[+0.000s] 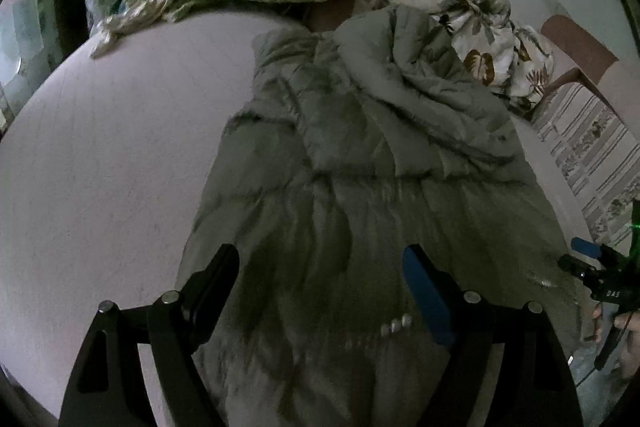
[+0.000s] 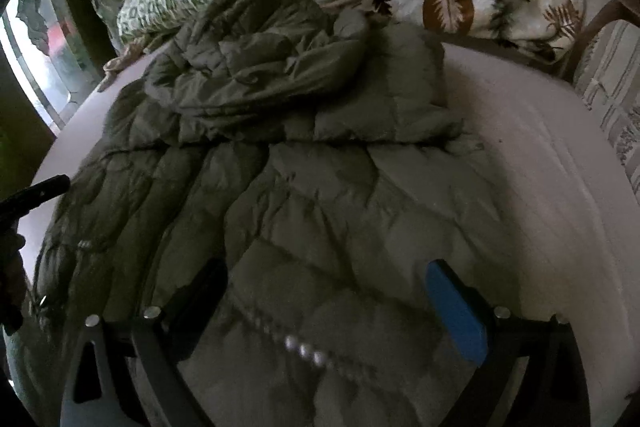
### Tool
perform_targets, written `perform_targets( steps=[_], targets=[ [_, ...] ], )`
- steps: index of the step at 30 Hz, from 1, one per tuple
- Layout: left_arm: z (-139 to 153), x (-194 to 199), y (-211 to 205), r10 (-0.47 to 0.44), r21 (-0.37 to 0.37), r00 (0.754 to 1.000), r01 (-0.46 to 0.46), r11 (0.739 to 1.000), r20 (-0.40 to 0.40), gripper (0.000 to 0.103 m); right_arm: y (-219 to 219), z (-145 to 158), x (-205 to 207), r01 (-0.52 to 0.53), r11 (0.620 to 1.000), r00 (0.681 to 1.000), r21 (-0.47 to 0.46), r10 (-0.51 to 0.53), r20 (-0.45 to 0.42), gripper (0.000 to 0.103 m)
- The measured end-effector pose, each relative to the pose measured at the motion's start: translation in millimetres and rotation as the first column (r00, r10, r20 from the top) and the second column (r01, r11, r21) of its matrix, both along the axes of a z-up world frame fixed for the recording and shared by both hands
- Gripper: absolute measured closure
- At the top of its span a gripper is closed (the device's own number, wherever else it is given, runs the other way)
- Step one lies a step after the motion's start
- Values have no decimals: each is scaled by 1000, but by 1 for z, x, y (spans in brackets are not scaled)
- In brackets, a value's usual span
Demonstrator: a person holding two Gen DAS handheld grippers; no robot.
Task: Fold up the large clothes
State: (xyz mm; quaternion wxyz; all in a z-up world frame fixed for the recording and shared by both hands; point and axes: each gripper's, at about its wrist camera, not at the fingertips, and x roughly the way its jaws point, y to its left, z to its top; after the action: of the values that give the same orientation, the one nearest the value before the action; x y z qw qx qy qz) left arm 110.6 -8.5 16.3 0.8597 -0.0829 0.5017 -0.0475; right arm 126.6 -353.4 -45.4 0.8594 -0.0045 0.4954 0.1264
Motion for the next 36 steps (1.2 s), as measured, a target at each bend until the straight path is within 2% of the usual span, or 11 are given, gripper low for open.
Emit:
perform_targets(
  steps=[7, 16, 29, 36],
  targets=[
    [2, -32, 23, 39, -16, 999, -40, 999, -30, 19, -22, 5, -39, 18, 1000, 1000, -4, -18, -15, 0],
    [6, -69, 51, 60, 11, 996, -59, 998, -60, 19, -55, 19, -60, 51, 999, 999, -8, -51, -18, 0],
    [0, -100, 79, 138, 84, 988, -133, 988, -61, 19, -83, 10, -81, 111, 993, 992, -44, -114, -62, 0],
    [-4, -110, 80, 140, 110, 988, -132, 985, -67, 19, -92, 4, -97, 123, 990, 988, -64, -129, -88, 0]
  ],
)
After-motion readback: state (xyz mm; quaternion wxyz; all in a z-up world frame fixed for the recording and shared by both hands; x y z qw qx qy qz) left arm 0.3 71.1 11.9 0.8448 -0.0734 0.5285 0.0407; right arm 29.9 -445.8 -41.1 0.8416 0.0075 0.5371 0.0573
